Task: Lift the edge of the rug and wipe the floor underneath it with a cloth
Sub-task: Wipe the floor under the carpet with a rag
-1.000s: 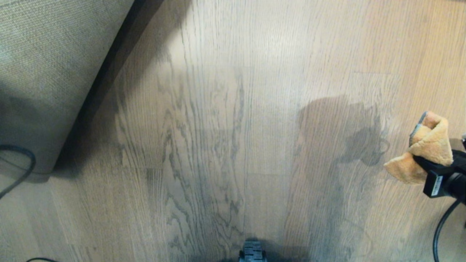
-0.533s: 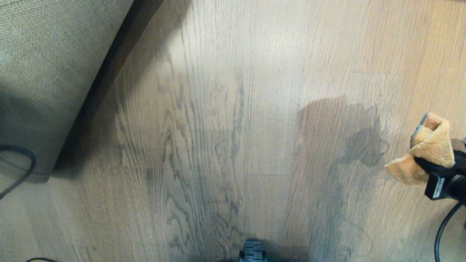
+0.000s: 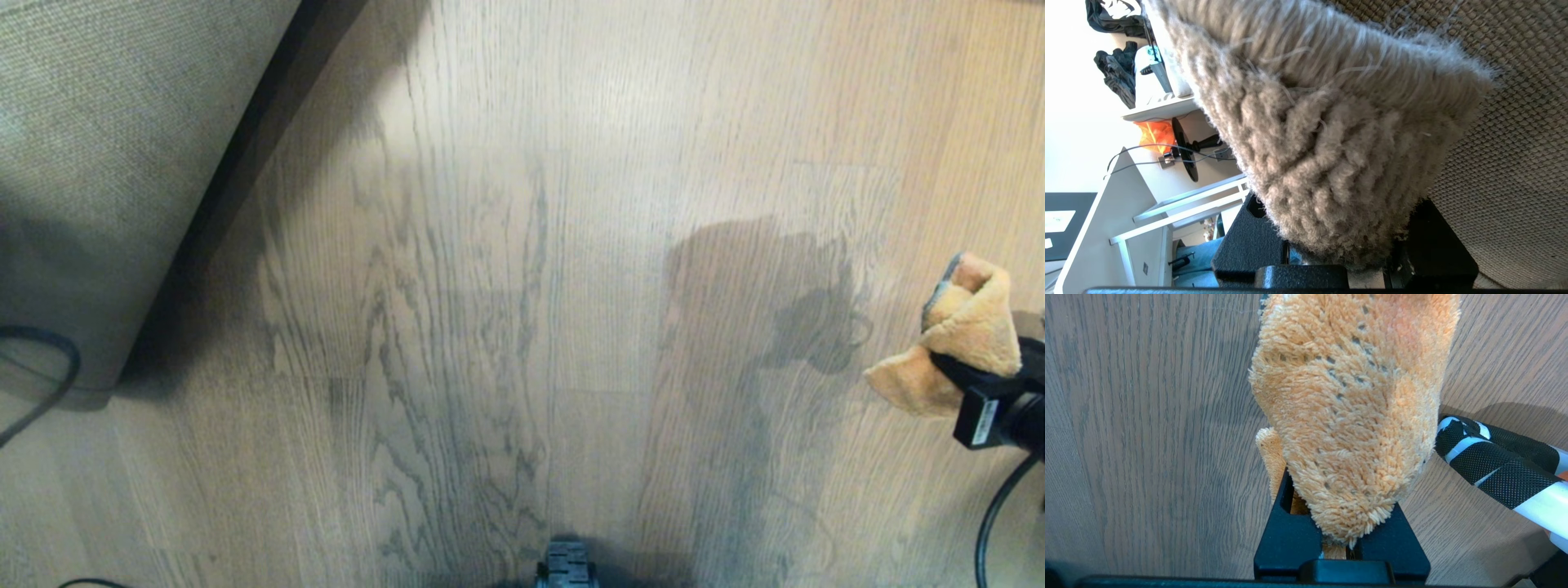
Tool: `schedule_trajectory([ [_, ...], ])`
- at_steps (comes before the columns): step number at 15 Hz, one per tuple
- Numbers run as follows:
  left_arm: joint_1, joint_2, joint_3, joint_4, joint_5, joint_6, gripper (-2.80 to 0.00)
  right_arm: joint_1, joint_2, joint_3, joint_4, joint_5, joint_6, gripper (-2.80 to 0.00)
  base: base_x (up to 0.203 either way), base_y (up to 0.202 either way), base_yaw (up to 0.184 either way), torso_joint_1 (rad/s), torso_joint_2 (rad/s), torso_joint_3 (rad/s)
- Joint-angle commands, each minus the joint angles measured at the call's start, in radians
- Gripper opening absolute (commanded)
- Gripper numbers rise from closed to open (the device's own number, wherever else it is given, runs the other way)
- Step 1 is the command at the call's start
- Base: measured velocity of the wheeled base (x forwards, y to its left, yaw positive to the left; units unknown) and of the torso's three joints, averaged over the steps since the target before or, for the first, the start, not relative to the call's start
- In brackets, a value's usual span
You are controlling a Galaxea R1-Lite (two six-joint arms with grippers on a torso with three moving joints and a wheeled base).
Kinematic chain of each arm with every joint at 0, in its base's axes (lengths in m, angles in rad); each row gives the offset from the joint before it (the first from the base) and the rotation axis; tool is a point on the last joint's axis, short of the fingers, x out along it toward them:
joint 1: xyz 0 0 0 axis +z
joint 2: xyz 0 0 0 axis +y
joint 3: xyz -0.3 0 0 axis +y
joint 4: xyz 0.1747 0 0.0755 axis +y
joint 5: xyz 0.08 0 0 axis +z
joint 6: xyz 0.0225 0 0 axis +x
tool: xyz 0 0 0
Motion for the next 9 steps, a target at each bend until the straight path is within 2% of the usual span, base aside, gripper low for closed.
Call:
schedule_trajectory([
  [1, 0.001, 0.000, 0.000, -0.044, 0.003, 0.004, -2.80, 0.000, 0.002, -0.001, -0.004, 0.000, -0.001, -2.80, 0.000, 0.000, 0.000, 0.000, 0.00, 0.000],
  [9, 0.001, 0.002, 0.019, -0.048, 0.002, 0.004, -2.80, 0.000, 0.002, -0.001, -0.004, 0.000, -0.001, -2.80, 0.000, 0.000, 0.000, 0.000, 0.00, 0.000],
])
